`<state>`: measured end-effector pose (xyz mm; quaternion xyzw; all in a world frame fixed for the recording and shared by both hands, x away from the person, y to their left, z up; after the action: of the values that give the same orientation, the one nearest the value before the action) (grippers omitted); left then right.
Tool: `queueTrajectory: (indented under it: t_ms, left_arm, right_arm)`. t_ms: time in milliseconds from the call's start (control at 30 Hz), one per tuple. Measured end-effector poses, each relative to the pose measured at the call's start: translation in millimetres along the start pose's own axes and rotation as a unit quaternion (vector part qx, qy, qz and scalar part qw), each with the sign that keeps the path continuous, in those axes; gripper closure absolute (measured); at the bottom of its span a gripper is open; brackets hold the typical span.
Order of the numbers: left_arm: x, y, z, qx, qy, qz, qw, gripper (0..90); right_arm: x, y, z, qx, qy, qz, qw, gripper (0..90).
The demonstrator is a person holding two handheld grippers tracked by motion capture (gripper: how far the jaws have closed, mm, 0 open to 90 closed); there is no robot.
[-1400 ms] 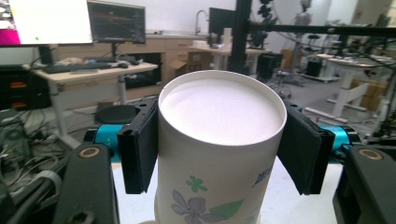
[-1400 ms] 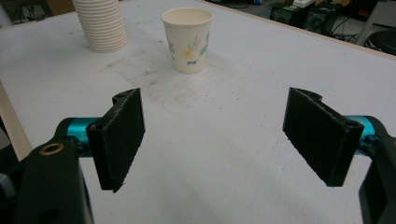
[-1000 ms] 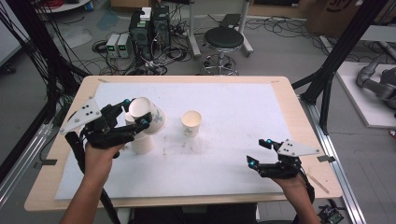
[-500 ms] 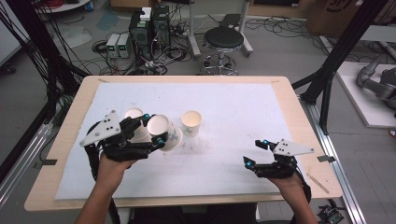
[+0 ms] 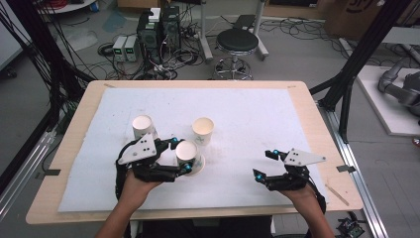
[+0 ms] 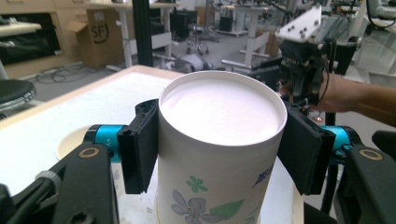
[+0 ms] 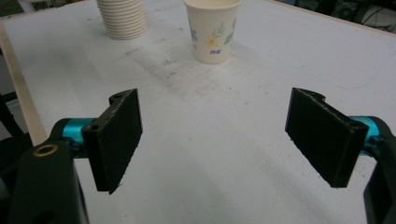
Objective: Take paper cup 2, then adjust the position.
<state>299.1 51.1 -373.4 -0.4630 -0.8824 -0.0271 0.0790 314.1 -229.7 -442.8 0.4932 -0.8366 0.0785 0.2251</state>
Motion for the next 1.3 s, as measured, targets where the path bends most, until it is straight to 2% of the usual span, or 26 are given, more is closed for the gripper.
queueTrajectory:
  t_ms: [100,167,233,400,633,967,1133,1300]
  left_arm:
    - [-2.8,-1.0,1.4,0.000,0.001,0.001,1.0000,35.2]
    - [-4.0,-1.4,1.4,0.001,-0.001,0.000,1.0000,35.1]
    - [-5.5,-1.6,1.6,0.001,-0.001,0.002,1.0000,35.1]
    - [-10.4,-1.8,6.7,0.002,0.004,0.006,1.0000,35.1]
    - [-12.4,-1.7,8.4,0.004,0.006,0.009,0.9999,35.1]
    - [-13.8,-0.9,5.9,0.008,0.001,0.016,0.9998,35.1]
    - [-14.4,-0.4,5.1,0.012,-0.001,0.019,0.9998,35.1]
    - [-17.1,-3.5,6.8,0.012,0.005,0.030,0.9994,35.1]
  right_arm:
    - [-2.4,2.4,-2.0,0.008,0.001,-0.005,1.0000,19.2]
    - [-4.0,3.2,-1.7,0.015,0.011,-0.001,0.9998,19.2]
    - [-4.8,5.3,-0.7,0.021,0.019,-0.010,0.9995,19.2]
    - [-3.2,5.6,-2.6,0.009,0.007,-0.015,0.9998,19.3]
    - [-5.2,8.0,-4.4,0.017,-0.007,-0.023,0.9996,19.6]
    - [-4.8,15.2,-12.3,0.024,-0.014,-0.034,0.9991,19.6]
    - [-6.6,18.9,-20.2,0.025,-0.023,-0.050,0.9982,19.7]
    - [-16.2,27.3,-30.1,0.037,-0.024,-0.081,0.9957,19.8]
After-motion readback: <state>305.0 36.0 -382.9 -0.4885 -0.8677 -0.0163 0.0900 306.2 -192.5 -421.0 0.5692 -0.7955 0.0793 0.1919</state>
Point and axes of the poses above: each handheld gripper's, and its own axes: x roughly backward along the jaws, z roughly out of its underside, y roughly to its left, the point moved 8 cm from there along -x, roughly forward along the jaws, and after that the axes turned 9 degrees about -z, right-handed, at the moved point
